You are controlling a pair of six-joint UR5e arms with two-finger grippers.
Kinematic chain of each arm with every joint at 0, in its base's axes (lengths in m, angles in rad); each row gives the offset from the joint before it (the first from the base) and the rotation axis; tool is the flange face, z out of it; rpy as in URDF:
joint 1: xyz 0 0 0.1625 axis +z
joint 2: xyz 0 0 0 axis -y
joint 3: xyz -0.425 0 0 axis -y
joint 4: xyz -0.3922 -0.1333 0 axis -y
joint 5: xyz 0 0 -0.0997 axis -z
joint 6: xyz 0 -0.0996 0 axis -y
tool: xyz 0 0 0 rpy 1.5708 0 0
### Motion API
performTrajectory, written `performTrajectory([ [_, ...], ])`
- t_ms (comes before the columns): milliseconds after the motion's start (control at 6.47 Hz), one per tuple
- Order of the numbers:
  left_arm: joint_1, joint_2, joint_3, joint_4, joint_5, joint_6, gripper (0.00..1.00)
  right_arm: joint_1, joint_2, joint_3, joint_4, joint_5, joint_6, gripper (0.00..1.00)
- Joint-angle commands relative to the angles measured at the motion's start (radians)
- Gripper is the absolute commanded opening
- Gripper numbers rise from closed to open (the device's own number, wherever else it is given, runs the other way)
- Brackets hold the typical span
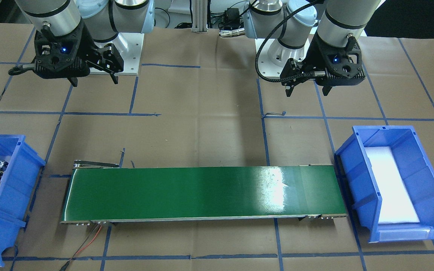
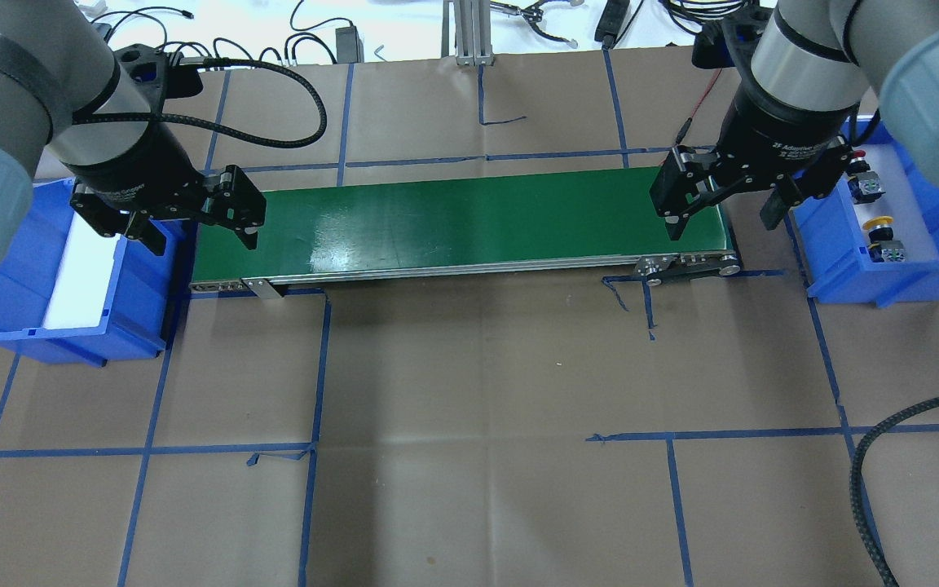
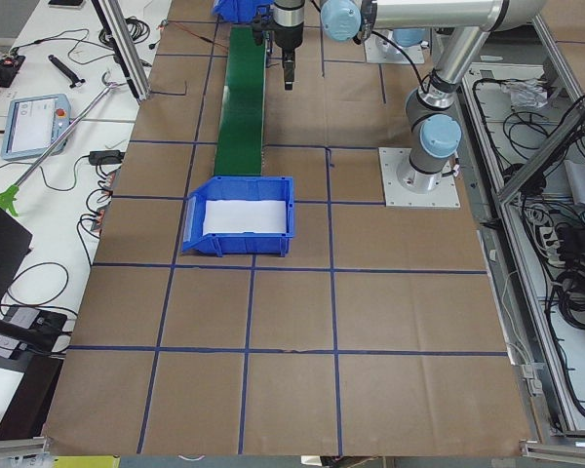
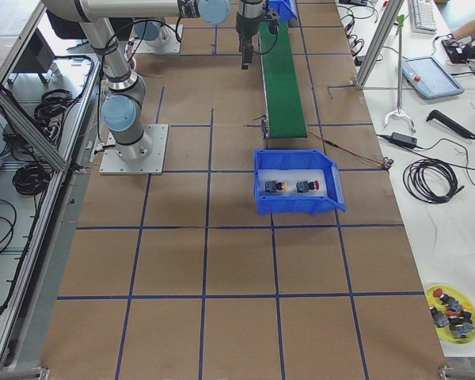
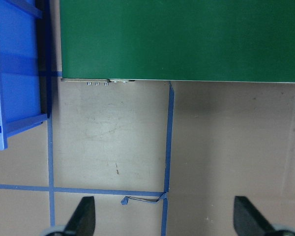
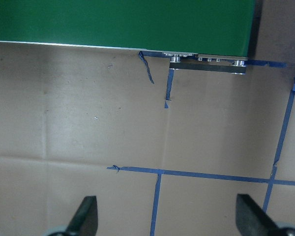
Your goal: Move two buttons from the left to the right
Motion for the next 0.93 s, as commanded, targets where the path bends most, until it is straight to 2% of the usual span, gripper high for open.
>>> performTrajectory([
  [0, 0.0, 0.0, 0.0, 0.0, 0.0, 0.0, 1.0, -0.003, 0.002, 0.003, 0.003, -0.001, 0.0, 1.0],
  [772, 0.0, -0.002, 0.0, 0.0, 0.0, 0.0, 1.0, -0.006, 0.012, 0.008, 0.003, 0.0, 0.002, 1.0],
])
